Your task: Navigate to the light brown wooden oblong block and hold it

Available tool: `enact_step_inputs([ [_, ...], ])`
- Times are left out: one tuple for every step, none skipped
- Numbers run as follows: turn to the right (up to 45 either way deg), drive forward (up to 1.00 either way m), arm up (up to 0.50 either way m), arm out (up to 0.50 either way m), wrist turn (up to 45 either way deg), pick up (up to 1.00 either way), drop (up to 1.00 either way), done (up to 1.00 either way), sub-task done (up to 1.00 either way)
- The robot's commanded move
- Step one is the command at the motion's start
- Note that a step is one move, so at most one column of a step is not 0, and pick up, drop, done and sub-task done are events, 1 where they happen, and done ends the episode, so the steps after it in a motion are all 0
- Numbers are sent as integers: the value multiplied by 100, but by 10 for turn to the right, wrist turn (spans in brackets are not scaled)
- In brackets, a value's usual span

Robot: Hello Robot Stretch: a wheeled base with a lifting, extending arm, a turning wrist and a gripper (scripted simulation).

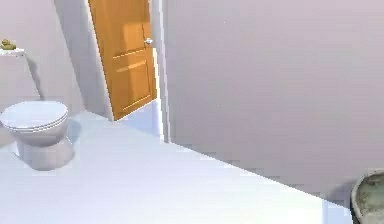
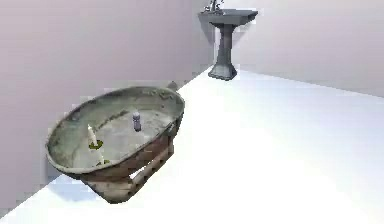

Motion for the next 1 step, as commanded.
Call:
enact_step_inputs([
  [450,0,0,0,0,0,0,0,0],
])
